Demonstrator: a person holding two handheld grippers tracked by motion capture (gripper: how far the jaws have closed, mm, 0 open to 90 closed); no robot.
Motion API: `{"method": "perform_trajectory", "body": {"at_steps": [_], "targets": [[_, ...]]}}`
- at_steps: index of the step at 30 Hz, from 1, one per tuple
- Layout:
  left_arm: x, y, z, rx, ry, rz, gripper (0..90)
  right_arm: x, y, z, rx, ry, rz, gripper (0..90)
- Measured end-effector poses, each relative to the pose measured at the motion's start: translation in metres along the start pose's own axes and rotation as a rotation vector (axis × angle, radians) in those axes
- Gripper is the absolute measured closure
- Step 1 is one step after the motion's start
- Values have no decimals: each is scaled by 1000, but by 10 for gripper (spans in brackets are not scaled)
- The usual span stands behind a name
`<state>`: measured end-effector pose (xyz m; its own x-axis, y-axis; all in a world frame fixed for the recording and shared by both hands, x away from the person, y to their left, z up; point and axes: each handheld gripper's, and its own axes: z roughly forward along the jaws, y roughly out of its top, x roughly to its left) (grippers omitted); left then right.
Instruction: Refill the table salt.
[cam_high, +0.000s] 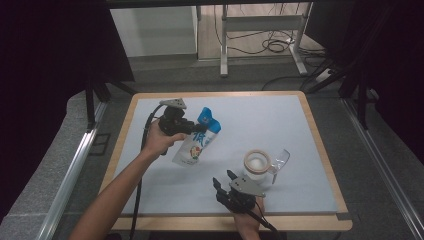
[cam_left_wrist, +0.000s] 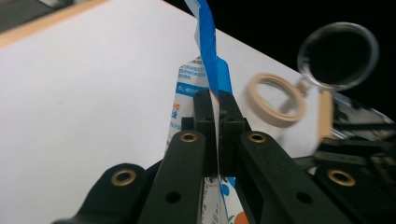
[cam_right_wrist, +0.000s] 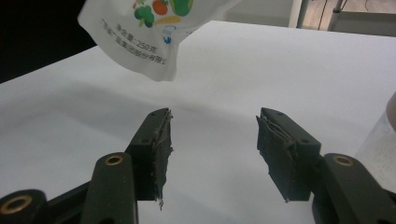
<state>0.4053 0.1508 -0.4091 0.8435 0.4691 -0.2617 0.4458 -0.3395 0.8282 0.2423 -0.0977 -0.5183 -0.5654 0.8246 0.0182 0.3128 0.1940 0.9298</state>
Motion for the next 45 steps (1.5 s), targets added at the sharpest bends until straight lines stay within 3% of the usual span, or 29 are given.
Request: {"method": "perform_trajectory", "body": {"at_steps": [16,22,27,31,41,45], "targets": [[71,-24,-1,-155,192,-108,900,1,-2,-2,1,22,-3,450],[84,-38,-6,-195,256,-132,900,1,-1,-3,-5,26,-14,450],[84,-58,-21,-241,277,-137,898,2,-2,-5,-5,31,-21,450],[79,-70,-33,-247,302,-130,897,1,-2,-8,-11,29,-23,450],[67,-82,-43,-217,340,-89,892,-2,-1,-13,-14,28,-24,450],[63,-85,-44,-213,347,-91,889,-5,-1,-15,-17,28,-21,450]]}}
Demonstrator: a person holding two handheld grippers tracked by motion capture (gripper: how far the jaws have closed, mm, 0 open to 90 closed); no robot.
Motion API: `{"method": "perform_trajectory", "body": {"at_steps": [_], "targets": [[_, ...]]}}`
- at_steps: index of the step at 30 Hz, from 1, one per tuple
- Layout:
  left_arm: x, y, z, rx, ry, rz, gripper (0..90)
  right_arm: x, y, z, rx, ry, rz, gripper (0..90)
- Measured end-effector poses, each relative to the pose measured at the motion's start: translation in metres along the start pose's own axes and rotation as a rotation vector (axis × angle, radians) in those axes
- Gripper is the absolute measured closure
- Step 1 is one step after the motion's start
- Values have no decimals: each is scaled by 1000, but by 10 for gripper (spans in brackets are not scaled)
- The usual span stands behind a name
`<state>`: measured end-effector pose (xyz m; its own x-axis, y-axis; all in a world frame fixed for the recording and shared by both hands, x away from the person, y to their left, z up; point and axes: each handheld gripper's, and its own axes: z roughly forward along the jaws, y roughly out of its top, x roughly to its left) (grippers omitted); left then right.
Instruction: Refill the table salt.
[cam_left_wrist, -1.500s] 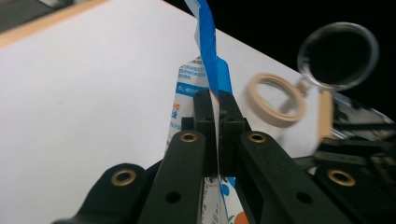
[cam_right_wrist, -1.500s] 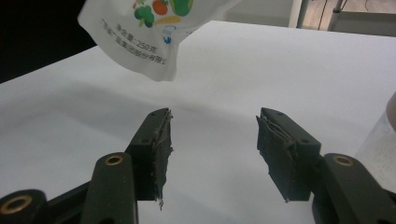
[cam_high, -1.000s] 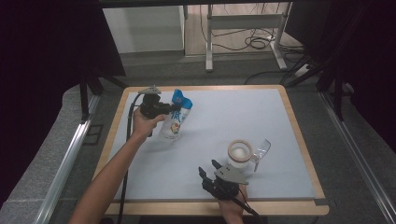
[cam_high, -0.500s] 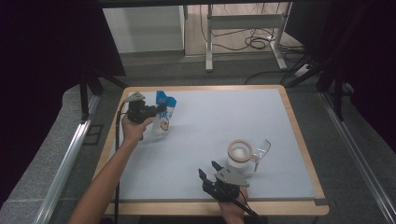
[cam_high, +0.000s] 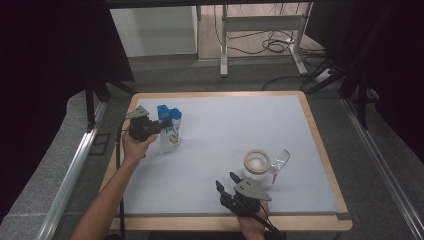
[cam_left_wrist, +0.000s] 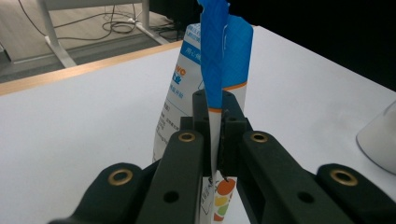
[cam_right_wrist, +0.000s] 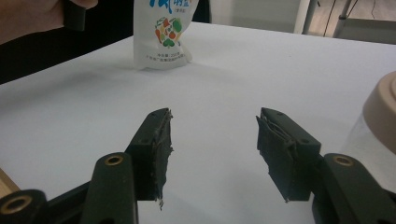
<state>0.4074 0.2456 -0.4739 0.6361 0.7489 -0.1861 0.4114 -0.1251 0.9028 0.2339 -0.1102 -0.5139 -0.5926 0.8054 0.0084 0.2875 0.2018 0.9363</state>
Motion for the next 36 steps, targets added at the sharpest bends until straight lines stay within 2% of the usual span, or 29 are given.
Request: {"method": "perform_trajectory", "body": {"at_steps": [3,11,16,21,27,32,36], "targets": [[-1,-2,-3,4,5,6,887,-3,0,-2,-6,-4,7,450],[3,-7,-10,-11,14,-23,882,-10,2,-7,-17,-12,16,448],[5,-10,-13,-15,14,-22,876,-11,1,-7,-18,-12,18,447],[6,-12,-12,-10,10,-24,853,-10,2,-7,-18,-12,17,445],[4,-12,-8,-12,12,-15,796,-11,2,-7,-20,-15,21,444],[4,-12,-6,-12,14,-23,744,-12,2,-8,-21,-18,18,445],[3,-11,-5,-10,14,-12,781,-13,2,-8,-22,-19,19,445]]}}
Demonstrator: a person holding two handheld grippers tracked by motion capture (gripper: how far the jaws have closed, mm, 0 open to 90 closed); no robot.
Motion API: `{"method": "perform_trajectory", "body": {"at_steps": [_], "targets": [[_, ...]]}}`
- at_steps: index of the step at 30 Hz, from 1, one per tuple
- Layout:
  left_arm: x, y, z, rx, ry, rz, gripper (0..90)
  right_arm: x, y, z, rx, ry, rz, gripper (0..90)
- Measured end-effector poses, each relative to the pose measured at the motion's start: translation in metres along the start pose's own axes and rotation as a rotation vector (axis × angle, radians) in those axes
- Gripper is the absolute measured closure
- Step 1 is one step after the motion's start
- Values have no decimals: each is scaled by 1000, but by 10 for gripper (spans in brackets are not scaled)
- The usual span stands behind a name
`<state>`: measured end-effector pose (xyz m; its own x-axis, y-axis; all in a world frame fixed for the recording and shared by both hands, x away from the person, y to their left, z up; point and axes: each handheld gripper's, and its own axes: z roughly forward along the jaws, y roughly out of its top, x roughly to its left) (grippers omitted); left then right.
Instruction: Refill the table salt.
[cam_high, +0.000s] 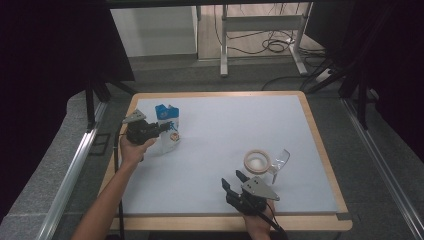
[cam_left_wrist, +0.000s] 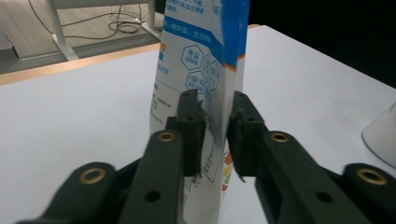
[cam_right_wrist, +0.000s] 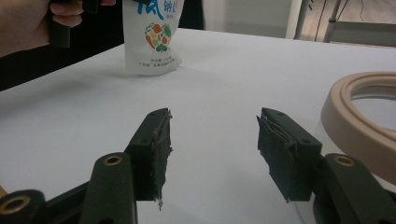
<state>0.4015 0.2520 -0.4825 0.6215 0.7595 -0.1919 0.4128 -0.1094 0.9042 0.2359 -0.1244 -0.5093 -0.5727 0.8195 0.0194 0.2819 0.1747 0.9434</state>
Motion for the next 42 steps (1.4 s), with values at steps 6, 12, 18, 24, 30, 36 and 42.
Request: {"method": "perform_trajectory", "body": {"at_steps": [6,12,18,24,30,36,42], "targets": [[-1,0,-1,6,2,11,834,1,0,0,1,-1,-2,444],[-4,-1,-9,35,20,38,891,0,0,-1,-1,-4,-1,445],[-6,-10,-21,38,62,43,899,1,0,-1,-3,-5,-4,445],[-3,-17,-32,30,98,34,900,1,1,-2,-6,-6,-3,444],[-6,-12,-22,33,92,37,899,2,2,-2,-12,-3,-3,444],[-11,-8,-12,39,87,56,892,2,3,-3,-15,-1,-3,445],[-11,-8,-14,27,105,55,847,2,3,-3,-15,0,-1,444]]}}
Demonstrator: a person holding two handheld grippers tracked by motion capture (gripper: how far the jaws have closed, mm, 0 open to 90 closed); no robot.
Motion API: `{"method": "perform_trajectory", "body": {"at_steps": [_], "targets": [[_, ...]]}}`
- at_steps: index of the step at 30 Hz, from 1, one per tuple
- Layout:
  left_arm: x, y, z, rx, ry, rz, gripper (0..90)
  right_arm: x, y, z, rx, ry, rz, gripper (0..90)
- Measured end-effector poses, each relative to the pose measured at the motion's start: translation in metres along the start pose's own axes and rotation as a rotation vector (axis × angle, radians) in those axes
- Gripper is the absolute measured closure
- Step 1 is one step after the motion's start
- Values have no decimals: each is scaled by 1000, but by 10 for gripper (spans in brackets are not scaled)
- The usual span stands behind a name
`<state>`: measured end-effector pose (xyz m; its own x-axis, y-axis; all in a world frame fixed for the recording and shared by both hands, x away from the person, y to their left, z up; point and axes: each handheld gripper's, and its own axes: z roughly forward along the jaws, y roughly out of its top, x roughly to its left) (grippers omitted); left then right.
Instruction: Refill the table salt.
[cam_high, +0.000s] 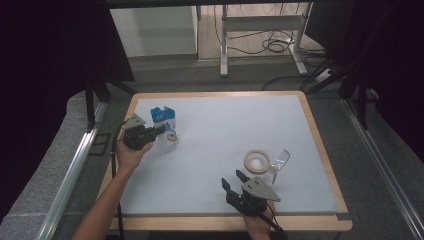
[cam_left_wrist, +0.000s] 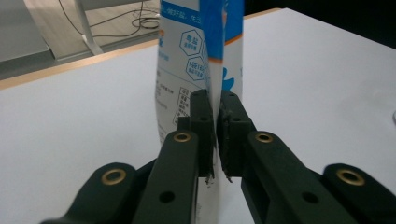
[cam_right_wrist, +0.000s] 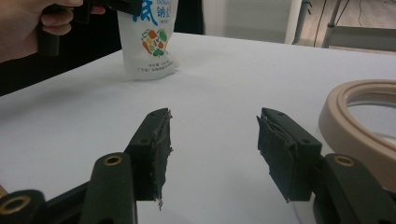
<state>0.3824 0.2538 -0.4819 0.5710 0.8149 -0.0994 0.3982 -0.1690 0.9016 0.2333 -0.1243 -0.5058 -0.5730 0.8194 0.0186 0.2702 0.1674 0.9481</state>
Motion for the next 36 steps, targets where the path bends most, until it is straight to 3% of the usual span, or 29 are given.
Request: {"method": "perform_trajectory", "body": {"at_steps": [7,15,23,28,36], "targets": [[-3,1,4,-19,12,12,705,1,1,0,-4,-2,-2,444],[-11,3,7,-19,-12,42,583,-2,1,-2,-7,-7,2,444],[-11,2,5,-6,-28,28,421,-2,1,-2,-8,-6,1,444],[-12,1,3,26,-42,16,316,-3,2,-4,-11,-6,3,444],[-19,-12,-8,49,-50,11,231,-13,9,-12,-36,14,-1,461]]}}
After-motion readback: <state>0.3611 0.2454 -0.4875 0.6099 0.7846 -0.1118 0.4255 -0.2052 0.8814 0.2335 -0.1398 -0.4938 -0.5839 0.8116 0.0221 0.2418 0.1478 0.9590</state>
